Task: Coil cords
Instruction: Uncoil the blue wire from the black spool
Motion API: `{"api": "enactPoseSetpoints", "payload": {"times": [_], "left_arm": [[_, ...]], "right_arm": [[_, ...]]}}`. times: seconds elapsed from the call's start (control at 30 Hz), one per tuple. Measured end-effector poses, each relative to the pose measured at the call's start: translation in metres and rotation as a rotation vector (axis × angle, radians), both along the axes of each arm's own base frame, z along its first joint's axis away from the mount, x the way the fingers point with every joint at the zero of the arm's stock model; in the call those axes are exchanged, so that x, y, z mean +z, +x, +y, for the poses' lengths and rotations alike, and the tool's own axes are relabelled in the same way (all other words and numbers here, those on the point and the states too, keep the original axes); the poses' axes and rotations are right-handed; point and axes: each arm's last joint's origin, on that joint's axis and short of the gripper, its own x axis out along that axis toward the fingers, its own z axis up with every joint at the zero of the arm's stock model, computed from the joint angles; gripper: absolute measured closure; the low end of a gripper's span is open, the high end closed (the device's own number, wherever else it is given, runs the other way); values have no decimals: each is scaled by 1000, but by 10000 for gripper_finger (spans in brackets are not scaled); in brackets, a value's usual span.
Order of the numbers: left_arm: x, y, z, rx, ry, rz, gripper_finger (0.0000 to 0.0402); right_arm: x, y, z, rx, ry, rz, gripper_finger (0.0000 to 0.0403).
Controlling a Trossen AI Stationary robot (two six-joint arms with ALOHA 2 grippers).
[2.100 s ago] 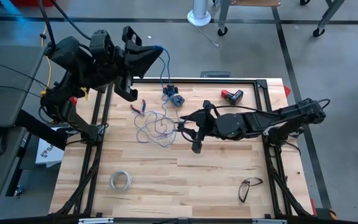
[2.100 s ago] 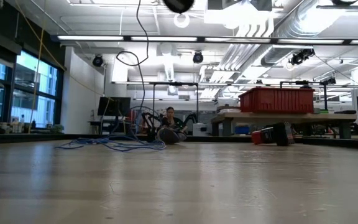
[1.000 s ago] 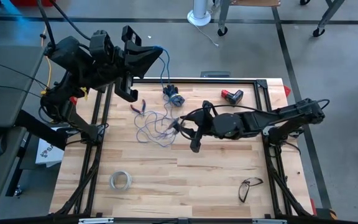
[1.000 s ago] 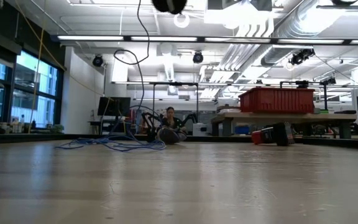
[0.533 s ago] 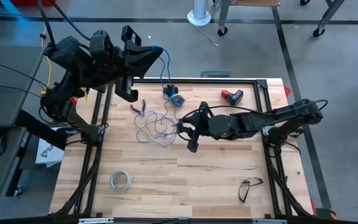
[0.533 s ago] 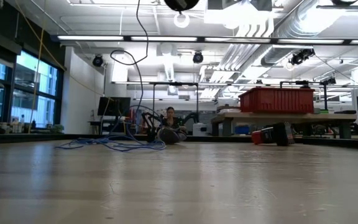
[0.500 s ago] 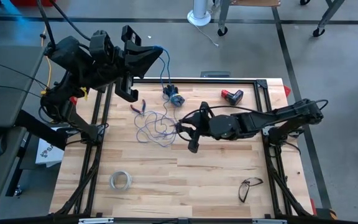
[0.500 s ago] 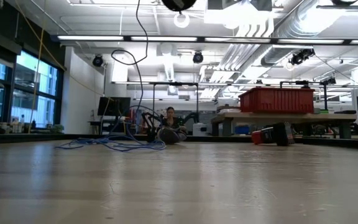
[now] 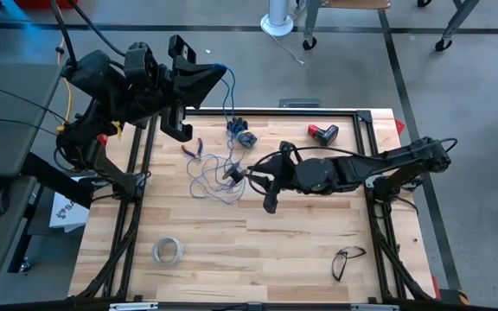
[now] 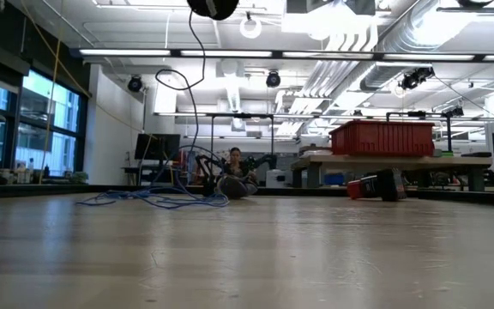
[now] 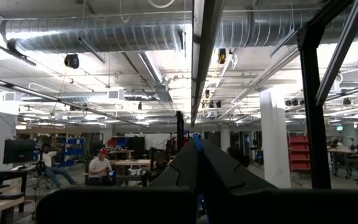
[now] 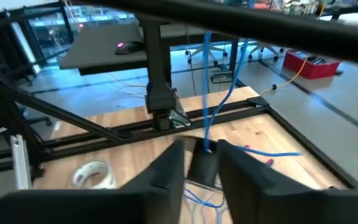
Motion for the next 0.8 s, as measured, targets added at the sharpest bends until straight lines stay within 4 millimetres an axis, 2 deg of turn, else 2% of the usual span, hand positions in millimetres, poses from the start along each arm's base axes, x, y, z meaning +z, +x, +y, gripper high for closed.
{"api": "enactPoseSetpoints", "payload": {"times": [0.2,0.4,0.47,0.53,0.63,0.67,0.8], "left_arm": [[0,0,0,0,0,-1,401],[0,0,0,0,-1,-1,401],[0,0,0,1,-1,-1,401],[0,0,0,0,-1,-1,401],[0,0,0,1,-1,-1,401],[0,0,0,0,-1,-2,401],[0,0,0,5,-2,-1,401]], "right_arm": [[-1,0,-1,2,-11,8,233],[-6,3,-8,-29,-28,41,221],[-9,3,-11,-61,-54,74,237],[-9,3,-11,-78,-69,80,271],[-8,1,-8,-66,-69,76,363],[-7,0,-5,-60,-67,73,382],[-6,-2,1,-64,-60,65,398]]}}
